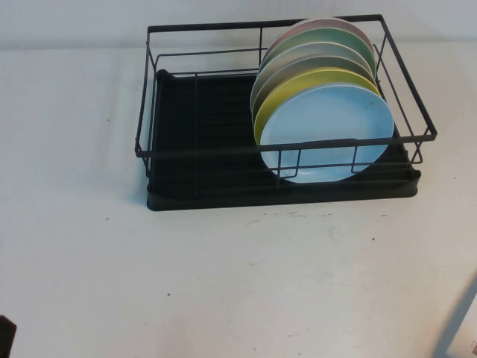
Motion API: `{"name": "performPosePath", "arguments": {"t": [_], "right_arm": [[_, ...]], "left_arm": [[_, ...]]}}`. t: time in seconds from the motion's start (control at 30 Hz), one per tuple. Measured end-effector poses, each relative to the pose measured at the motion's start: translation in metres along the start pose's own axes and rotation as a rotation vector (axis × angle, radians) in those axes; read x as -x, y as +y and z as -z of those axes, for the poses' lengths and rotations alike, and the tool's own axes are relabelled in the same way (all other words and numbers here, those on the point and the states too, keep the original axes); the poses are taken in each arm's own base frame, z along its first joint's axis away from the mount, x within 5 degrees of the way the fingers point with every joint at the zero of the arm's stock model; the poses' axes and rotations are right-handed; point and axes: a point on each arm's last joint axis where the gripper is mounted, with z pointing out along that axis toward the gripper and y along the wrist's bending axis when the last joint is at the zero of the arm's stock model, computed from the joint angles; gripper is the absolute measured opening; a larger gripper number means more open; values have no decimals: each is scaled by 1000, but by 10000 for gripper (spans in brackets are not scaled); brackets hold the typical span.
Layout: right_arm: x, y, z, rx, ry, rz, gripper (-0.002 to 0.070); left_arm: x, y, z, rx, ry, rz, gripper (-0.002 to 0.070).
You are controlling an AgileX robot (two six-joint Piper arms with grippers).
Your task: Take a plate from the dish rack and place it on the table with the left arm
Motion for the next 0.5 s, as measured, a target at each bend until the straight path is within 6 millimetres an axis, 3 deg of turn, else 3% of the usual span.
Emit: {"name": "performPosePath", "arguments": {"t": [0.13,0.5], "right_arm": [[0,0,0,0,0,0,-20],[0,0,0,0,0,0,-20]], "left_arm": [[6,-5,0,-64,-52,302,-4],[18,-4,2,-86,-183,403,-4]]}}
